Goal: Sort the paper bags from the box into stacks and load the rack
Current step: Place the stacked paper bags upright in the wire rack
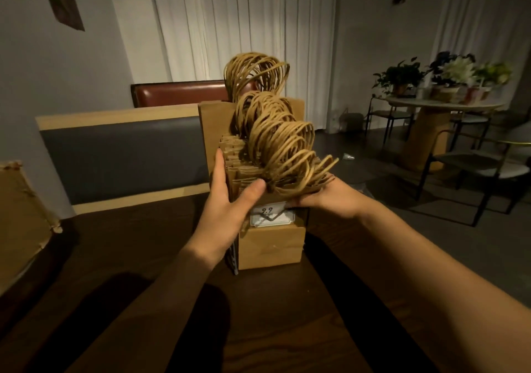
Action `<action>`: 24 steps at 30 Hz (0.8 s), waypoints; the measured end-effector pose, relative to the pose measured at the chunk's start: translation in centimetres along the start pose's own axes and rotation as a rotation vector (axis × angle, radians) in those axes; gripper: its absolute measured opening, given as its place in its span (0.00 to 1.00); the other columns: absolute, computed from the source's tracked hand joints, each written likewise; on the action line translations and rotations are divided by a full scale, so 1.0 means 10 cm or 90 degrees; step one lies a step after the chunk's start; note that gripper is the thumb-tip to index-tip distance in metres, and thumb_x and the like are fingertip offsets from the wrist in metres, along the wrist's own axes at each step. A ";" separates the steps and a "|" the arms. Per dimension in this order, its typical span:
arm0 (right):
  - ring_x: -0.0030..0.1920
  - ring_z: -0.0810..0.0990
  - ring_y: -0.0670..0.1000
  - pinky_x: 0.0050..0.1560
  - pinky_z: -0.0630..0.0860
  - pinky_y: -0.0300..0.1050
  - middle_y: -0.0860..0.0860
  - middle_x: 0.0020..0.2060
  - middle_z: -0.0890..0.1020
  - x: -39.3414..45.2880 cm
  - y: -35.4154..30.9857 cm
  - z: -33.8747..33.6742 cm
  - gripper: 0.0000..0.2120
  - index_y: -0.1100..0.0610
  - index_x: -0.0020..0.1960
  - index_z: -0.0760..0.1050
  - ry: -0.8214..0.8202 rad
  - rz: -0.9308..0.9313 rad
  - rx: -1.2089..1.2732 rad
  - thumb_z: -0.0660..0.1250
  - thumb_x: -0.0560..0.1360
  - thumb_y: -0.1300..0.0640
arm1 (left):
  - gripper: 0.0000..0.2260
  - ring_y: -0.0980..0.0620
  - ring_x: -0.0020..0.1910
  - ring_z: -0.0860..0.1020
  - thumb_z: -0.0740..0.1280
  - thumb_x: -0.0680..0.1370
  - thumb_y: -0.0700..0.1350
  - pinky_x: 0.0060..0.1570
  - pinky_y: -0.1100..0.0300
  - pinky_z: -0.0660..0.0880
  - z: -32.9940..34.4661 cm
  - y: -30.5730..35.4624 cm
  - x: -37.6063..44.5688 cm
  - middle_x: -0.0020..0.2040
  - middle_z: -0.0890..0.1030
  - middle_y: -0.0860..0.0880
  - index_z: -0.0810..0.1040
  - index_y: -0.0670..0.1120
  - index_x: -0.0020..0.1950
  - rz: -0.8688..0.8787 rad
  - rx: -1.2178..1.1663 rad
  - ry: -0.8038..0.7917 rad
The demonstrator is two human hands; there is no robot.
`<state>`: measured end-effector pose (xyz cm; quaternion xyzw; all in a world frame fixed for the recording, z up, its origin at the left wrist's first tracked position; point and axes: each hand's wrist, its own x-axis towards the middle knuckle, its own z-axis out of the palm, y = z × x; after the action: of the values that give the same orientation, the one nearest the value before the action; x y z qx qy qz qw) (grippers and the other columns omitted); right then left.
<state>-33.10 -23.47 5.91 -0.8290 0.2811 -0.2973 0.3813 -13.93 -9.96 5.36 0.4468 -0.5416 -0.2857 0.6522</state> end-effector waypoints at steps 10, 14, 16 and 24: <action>0.74 0.66 0.48 0.76 0.57 0.59 0.45 0.74 0.69 -0.11 -0.27 0.20 0.43 0.39 0.76 0.62 0.042 0.021 0.452 0.67 0.65 0.26 | 0.42 0.56 0.72 0.68 0.69 0.64 0.74 0.74 0.47 0.60 0.06 -0.03 0.12 0.71 0.72 0.58 0.65 0.60 0.75 -0.132 -0.102 0.065; 0.75 0.65 0.49 0.76 0.56 0.63 0.44 0.73 0.70 -0.06 -0.37 0.22 0.40 0.39 0.74 0.66 0.091 0.024 0.422 0.62 0.67 0.22 | 0.43 0.54 0.73 0.66 0.70 0.62 0.74 0.73 0.44 0.59 0.13 0.05 0.18 0.74 0.68 0.58 0.61 0.66 0.75 -0.110 -0.152 0.066; 0.76 0.61 0.48 0.77 0.54 0.62 0.44 0.76 0.66 -0.06 -0.30 0.21 0.45 0.40 0.76 0.61 0.088 0.021 0.424 0.63 0.64 0.21 | 0.43 0.53 0.73 0.66 0.70 0.62 0.74 0.73 0.43 0.59 0.12 0.08 0.21 0.75 0.68 0.58 0.61 0.67 0.74 -0.117 -0.126 0.047; 0.57 0.78 0.45 0.44 0.74 0.40 0.43 0.70 0.70 0.13 -0.60 -0.08 0.28 0.43 0.80 0.52 0.095 0.094 0.449 0.56 0.82 0.43 | 0.35 0.53 0.67 0.71 0.68 0.76 0.59 0.66 0.44 0.71 0.08 0.29 0.60 0.71 0.66 0.59 0.57 0.58 0.79 -0.237 -0.153 0.107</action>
<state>-31.36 -21.43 11.50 -0.6002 0.2473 -0.4073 0.6424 -13.53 -14.11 10.65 0.4800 -0.3561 -0.4254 0.6796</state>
